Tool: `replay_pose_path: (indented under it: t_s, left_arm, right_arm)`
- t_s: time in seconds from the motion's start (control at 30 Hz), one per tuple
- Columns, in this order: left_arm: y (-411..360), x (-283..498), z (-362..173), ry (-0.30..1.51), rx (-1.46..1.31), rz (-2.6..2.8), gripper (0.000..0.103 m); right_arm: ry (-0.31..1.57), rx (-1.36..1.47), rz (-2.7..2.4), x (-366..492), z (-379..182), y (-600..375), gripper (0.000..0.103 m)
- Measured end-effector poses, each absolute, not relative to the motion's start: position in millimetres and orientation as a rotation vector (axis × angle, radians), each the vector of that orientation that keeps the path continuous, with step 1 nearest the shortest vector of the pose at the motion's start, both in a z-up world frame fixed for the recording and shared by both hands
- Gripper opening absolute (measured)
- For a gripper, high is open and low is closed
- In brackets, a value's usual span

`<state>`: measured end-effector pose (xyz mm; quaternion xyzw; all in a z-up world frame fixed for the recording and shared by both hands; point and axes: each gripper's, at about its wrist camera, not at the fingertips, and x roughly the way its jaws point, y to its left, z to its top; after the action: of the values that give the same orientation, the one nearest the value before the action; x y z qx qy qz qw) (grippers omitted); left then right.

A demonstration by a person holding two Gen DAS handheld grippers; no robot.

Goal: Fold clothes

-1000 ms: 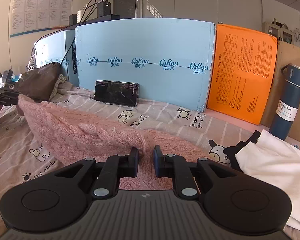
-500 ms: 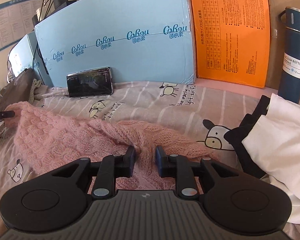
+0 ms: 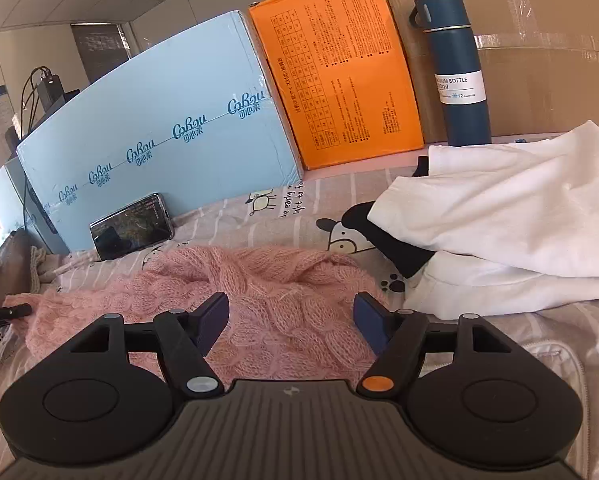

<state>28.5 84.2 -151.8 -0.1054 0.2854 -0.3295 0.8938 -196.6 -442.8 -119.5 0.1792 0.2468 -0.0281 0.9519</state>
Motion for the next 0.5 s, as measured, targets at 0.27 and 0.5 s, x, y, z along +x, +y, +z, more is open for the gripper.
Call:
replay_pose_path:
  t_s: [0.27,0.5]
  left_arm:
    - [94,11,-147,0.559,-0.217,-0.528,0.009]
    - [86,10,-149,0.552,-0.191,-0.458,0.016]
  right_arm:
    - [0.465,0.362,-0.101,-212,-121,-443,0.069]
    - [0.448,0.255,-0.012,-175,-108,-411,0.07]
